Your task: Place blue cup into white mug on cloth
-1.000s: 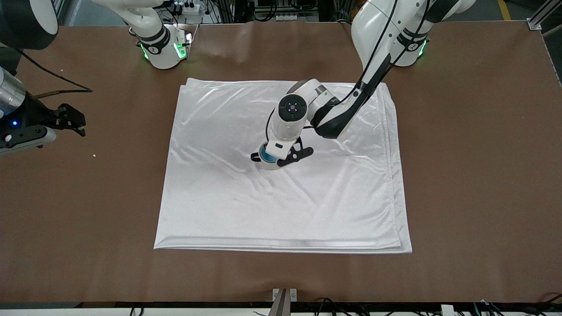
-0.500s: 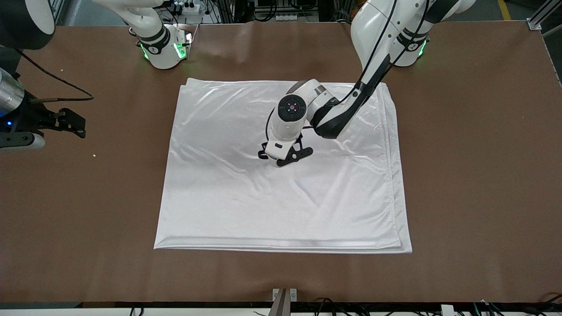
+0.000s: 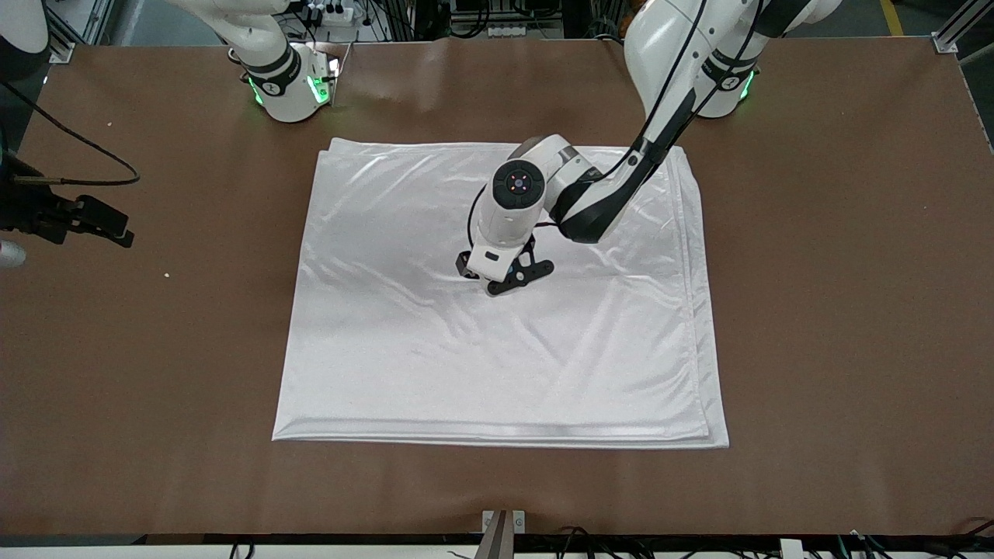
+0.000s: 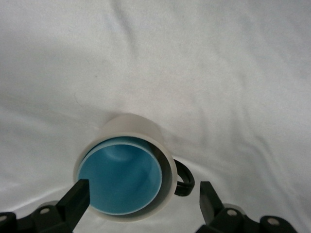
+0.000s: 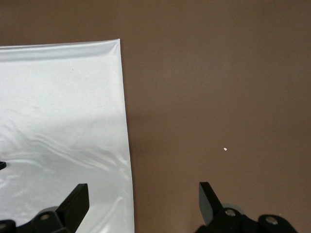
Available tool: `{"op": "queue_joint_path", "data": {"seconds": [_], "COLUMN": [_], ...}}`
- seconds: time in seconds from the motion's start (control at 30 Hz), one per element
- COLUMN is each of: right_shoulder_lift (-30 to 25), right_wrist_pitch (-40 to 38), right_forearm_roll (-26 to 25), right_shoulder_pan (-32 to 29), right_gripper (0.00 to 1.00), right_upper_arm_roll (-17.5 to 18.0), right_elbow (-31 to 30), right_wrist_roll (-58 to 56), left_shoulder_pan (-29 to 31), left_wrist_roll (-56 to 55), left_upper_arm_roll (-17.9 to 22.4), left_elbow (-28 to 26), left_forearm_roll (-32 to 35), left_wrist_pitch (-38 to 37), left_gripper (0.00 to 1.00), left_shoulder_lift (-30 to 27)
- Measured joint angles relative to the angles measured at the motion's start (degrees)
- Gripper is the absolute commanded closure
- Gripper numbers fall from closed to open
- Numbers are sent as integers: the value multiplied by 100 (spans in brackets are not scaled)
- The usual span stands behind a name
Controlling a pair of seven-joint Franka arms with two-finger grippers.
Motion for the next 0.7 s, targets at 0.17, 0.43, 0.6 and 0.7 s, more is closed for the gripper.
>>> {"op": "queue_joint_path", "data": {"seconds": [0.17,0.43,0.6,0.7], "right_shoulder_lift": [-19,-116,-297,-380], "right_wrist_pitch": [-52,-80,-20,10], "right_forearm_roll": [-1,-6,-6,-6], "right_shoulder_pan": [0,-21,-41,-46], "right_gripper": [0,0,0,0], "right_upper_arm_roll": [2,1,-1,-2], "right_elbow": [0,-101,-343,-459], "right_wrist_roll": [13,14,14,14], "left_shoulder_pan": [15,67,91,107], "left_wrist_roll": [0,0,0,23], "left_upper_arm_roll": [105,444,800,1010], "left_elbow": [15,16,16,15], "left_forearm_roll": [0,2,13,135], "left_wrist_pitch": [-124,-191,-206,-297], "left_gripper": [0,0,0,0], "left_shoulder_lift": [-193,-463,-582,-633]}}
